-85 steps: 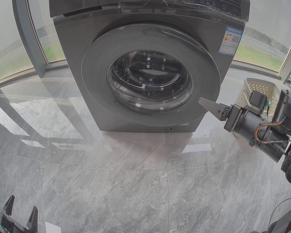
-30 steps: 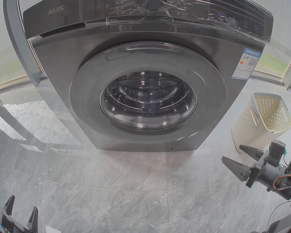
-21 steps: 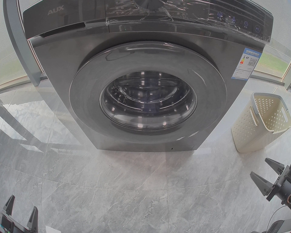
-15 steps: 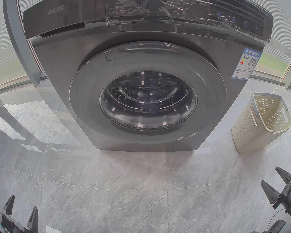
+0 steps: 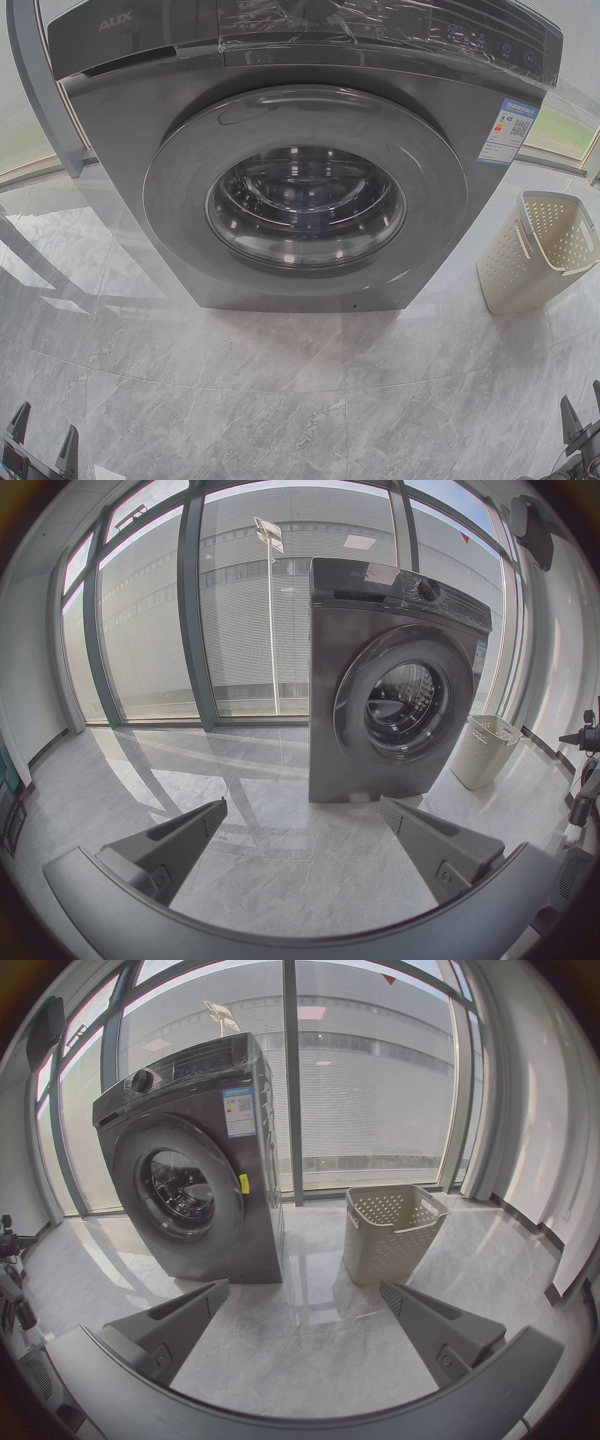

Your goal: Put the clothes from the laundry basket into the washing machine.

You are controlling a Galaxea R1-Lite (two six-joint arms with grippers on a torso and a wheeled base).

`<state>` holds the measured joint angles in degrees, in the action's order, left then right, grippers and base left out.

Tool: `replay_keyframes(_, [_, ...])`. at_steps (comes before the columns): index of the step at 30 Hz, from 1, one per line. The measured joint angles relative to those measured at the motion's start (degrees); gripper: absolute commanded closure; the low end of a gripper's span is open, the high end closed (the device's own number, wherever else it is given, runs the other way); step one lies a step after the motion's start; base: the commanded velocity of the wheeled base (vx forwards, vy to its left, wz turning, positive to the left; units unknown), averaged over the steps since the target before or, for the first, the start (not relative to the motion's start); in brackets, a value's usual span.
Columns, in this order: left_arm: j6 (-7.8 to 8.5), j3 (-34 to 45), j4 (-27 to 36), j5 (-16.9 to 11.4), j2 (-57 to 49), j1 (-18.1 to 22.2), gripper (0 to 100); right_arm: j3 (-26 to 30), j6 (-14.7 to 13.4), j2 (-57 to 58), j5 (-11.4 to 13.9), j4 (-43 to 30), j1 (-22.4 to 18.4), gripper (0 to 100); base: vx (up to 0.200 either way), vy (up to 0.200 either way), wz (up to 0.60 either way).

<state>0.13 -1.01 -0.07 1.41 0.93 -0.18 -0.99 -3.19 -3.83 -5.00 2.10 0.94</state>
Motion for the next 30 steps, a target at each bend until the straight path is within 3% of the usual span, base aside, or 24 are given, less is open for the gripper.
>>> replay_keyframes(8, [-0.18,0.0,0.0,-0.1,0.0,0.0,0,0.0,3.4,2.5,4.5,-2.3,-0.6,0,0.000,0.000,0.00])
replay_keyframes(30, [-0.24,0.0,0.0,-0.1,0.0,0.0,0,0.0,3.1,3.1,4.2,-2.4,-0.7,0,0.000,0.000,0.00])
